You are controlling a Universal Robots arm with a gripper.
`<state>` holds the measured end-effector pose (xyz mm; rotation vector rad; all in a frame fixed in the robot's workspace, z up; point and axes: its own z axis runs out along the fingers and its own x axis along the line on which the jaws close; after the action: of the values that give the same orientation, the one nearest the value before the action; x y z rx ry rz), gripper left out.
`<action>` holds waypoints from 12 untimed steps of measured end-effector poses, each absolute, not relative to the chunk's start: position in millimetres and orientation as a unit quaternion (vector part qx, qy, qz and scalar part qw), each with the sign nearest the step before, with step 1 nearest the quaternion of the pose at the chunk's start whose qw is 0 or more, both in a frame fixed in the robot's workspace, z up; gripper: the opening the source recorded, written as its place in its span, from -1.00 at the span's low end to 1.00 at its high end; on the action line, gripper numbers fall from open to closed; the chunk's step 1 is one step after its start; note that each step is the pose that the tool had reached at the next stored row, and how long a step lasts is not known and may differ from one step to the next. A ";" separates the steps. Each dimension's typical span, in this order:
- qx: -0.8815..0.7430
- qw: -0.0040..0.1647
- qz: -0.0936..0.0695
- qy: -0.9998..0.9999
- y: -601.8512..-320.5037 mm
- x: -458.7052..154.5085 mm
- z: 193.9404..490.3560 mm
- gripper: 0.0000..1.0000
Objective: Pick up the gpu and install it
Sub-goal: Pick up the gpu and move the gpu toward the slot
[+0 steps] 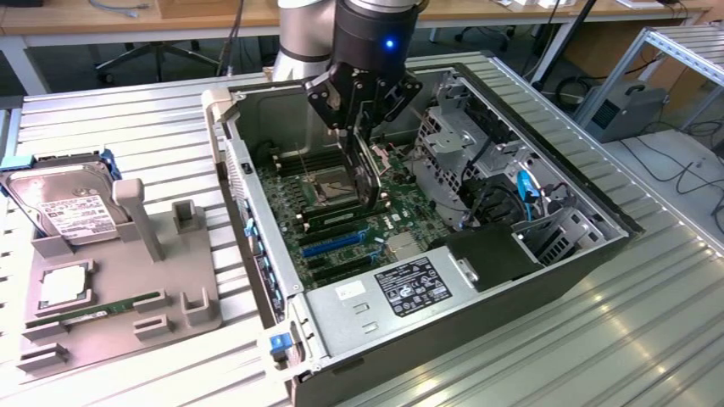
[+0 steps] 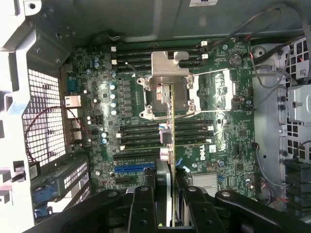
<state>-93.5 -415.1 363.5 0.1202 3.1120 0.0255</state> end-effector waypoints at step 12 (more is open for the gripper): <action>0.039 0.014 0.008 0.999 -415.1 -88.0 361.3 -0.47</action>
<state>-88.0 -415.1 361.3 0.1201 3.1120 0.0255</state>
